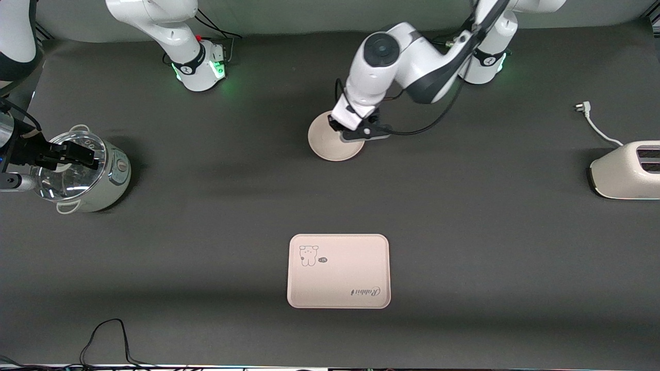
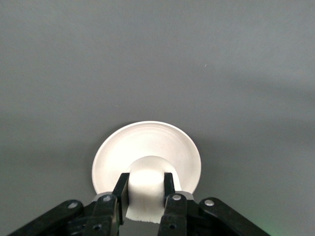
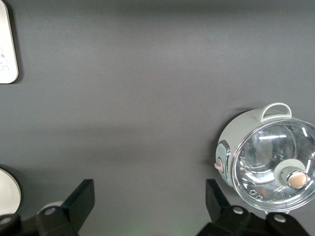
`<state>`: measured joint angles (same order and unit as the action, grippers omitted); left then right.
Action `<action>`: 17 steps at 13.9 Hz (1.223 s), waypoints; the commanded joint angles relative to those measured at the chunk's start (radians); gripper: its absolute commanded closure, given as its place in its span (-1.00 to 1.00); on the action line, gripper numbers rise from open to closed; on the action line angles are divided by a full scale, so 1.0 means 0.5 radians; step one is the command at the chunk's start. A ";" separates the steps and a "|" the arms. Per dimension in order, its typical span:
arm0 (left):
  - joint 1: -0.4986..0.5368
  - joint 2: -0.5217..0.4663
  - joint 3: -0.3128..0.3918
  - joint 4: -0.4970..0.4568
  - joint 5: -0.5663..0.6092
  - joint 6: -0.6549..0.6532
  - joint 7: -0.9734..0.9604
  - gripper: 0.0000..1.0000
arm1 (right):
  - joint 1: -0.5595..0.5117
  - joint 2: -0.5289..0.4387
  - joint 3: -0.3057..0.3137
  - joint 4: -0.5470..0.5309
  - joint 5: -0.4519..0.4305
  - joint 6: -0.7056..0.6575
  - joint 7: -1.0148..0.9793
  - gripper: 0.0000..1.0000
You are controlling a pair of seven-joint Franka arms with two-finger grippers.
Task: Place bun in plate and plate on tray
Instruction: 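Carry the bun with the left gripper and lower it onto the plate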
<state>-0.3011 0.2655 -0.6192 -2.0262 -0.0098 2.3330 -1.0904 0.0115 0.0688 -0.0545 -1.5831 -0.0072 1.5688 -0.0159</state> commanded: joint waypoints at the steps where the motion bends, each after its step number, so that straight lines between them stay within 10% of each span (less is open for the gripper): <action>1: -0.113 0.281 0.039 0.012 0.353 0.166 -0.318 0.32 | -0.002 -0.009 -0.004 -0.003 0.027 0.013 -0.017 -1.00; 9: -0.229 0.518 0.039 -0.052 0.627 0.267 -0.482 0.13 | -0.002 -0.006 -0.004 -0.003 0.027 0.013 -0.017 -1.00; 10: -0.229 0.512 0.039 -0.053 0.624 0.267 -0.482 -0.12 | -0.002 -0.006 -0.004 -0.003 0.027 0.013 -0.017 -1.00; 11: -0.232 0.512 0.039 -0.046 0.624 0.267 -0.485 -0.99 | -0.002 -0.006 -0.004 -0.003 0.027 0.013 -0.017 -1.00; 17: -0.125 0.374 0.024 -0.010 0.612 0.044 -0.473 -1.00 | -0.002 -0.006 -0.004 -0.006 0.030 0.013 -0.017 -1.00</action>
<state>-0.3892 0.5212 -0.6041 -2.0361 0.2866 2.4298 -1.3082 0.0115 0.0688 -0.0545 -1.5833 -0.0072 1.5688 -0.0159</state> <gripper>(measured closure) 0.000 0.000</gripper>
